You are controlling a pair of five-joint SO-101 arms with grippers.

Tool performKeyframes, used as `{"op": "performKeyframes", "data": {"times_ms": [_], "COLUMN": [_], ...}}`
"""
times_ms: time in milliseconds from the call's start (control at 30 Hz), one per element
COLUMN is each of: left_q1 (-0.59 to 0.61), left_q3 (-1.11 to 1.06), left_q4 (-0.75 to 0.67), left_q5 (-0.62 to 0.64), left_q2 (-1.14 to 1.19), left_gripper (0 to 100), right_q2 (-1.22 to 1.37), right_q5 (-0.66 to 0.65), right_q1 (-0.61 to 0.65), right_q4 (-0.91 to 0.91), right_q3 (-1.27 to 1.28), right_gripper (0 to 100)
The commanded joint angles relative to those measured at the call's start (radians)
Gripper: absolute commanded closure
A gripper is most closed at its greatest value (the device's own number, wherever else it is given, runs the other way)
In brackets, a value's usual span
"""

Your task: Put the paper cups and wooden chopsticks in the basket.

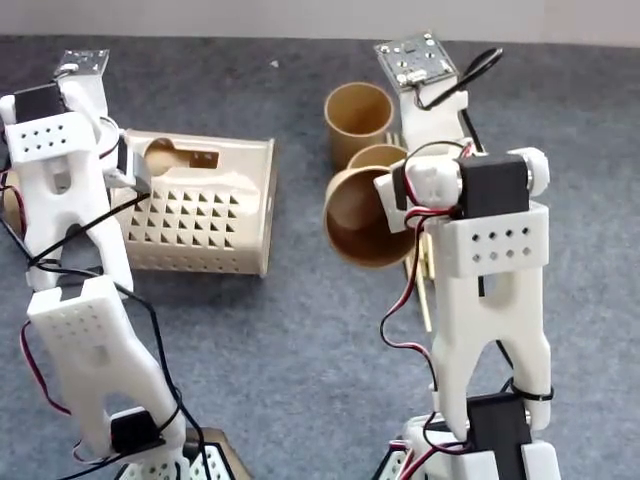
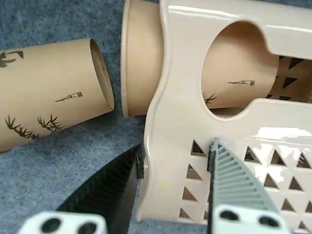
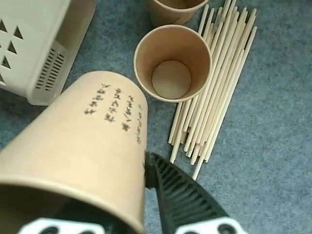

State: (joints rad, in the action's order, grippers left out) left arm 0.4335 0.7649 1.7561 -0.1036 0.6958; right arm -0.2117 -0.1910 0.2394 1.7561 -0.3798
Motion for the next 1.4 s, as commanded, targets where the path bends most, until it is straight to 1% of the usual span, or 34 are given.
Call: {"op": "performKeyframes", "data": {"times_ms": [0,100,233,300,367,600,800,1067,1367], "left_q1": [-0.047,-0.183,-0.432,-0.513,-0.562,-0.579,-0.591,-0.699,-0.881], "left_q3": [0.018,0.007,-0.102,-0.159,-0.202,-0.211,-0.208,-0.206,-0.213], "left_q4": [0.012,0.012,0.009,0.008,0.006,0.005,-0.011,-0.068,-0.098], "left_q5": [-0.012,-0.014,-0.014,-0.012,-0.012,-0.012,-0.017,-0.017,-0.017], "left_q2": [-0.076,-0.205,-0.355,-0.397,-0.407,-0.374,-0.246,-0.128,-0.105], "left_gripper": [77,77,77,77,77,77,77,77,77], "right_q2": [-0.035,-0.036,-0.036,-0.036,-0.036,-0.036,-0.036,-0.036,-0.036], "right_q5": [-0.006,-0.006,-0.006,-0.006,-0.006,-0.006,-0.006,-0.006,-0.006], "right_q1": [-0.012,-0.012,-0.013,-0.013,-0.013,-0.013,-0.013,-0.013,-0.015], "right_q4": [0.005,0.007,0.007,0.008,0.008,0.007,0.007,0.007,0.007], "right_q3": [-0.004,-0.004,-0.002,-0.002,-0.002,-0.002,-0.002,-0.002,-0.004], "right_gripper": [99.3,99.3,99.3,99.3,99.3,99.3,99.3,99.3,99.3]}}
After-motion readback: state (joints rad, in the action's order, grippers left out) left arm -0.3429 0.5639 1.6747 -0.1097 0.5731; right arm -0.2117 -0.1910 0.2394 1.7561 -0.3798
